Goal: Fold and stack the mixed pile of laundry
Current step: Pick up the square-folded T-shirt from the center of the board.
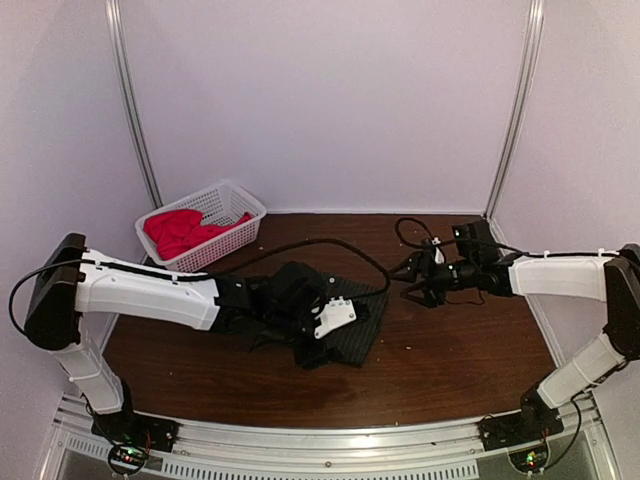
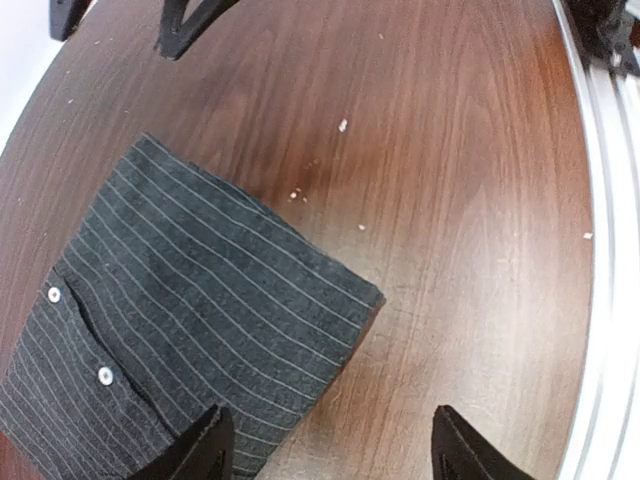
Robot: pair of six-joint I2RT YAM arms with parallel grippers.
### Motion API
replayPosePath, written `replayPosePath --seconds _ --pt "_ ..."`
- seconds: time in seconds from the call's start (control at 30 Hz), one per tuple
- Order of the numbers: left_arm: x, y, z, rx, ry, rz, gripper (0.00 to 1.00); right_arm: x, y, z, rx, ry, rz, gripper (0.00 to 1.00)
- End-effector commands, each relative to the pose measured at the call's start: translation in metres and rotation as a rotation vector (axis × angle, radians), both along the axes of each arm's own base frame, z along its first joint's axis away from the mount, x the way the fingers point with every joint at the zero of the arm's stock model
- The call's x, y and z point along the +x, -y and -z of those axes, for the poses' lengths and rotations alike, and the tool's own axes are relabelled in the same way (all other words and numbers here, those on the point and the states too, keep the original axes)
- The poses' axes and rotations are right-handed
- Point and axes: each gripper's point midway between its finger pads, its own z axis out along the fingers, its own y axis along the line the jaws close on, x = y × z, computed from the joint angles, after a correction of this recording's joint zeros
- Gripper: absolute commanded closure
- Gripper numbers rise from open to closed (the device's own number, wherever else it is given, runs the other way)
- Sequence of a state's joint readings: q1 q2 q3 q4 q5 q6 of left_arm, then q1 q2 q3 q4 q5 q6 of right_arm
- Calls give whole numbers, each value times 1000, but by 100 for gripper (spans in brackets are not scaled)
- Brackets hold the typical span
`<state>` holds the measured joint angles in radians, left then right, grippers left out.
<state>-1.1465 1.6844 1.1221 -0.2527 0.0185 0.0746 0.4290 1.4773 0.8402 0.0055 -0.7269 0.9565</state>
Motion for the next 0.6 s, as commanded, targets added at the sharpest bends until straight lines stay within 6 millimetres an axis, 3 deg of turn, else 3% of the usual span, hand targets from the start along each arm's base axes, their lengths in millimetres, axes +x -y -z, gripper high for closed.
replayPosePath --seconds 0.0,0.33,0.43,0.57 --pt "-2 16 18 101 207 138 32 -22 21 26 45 -97 158 28" --pt "0 43 71 222 280 255 38 -52 43 56 81 -186 265 18" --pt "3 48 83 247 286 256 46 -54 41 65 82 -213 265 18" --pt "8 58 82 209 275 216 67 -57 31 73 97 -238 243 15"
